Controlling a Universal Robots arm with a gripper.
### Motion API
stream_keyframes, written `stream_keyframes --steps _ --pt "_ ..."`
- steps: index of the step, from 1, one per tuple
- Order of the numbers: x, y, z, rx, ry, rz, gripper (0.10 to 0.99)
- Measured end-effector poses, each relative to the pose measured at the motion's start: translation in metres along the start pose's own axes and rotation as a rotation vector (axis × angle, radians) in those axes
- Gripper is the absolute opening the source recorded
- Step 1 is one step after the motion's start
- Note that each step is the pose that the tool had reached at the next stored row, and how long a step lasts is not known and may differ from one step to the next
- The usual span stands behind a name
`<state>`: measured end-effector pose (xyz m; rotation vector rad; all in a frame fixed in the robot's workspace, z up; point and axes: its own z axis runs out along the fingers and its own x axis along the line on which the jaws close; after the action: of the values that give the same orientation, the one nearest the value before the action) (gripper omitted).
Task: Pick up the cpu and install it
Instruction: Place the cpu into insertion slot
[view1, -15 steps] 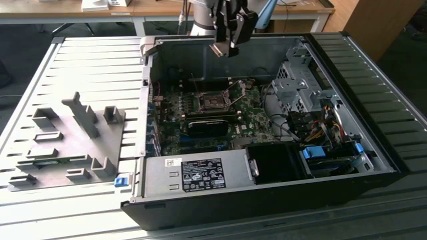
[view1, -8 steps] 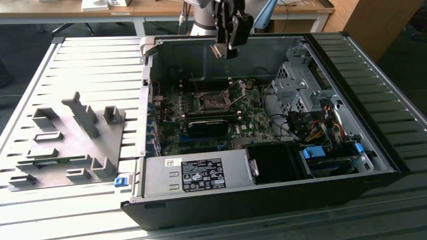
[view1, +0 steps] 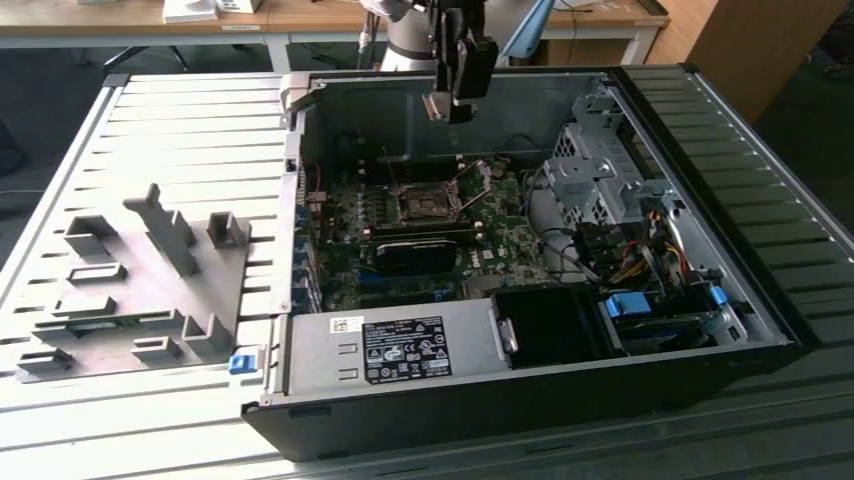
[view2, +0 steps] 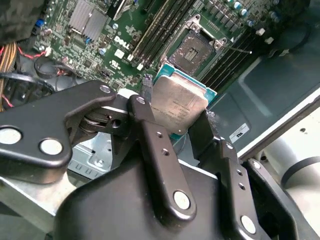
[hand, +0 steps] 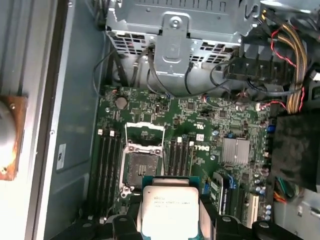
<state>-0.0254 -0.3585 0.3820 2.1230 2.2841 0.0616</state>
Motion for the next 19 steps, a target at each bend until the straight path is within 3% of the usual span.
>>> stream_keyframes --steps 8,15,19 --pt "0.0062 -0.0021 0.013 -0.001 -0.0027 0.06 0.541" --pt "0.0109 -0.0039 0.0244 -0.01 -0.0005 0.034 0.541" --pt "0.0198 -0.0036 0.0316 -0.01 -0.0003 0.032 0.541"
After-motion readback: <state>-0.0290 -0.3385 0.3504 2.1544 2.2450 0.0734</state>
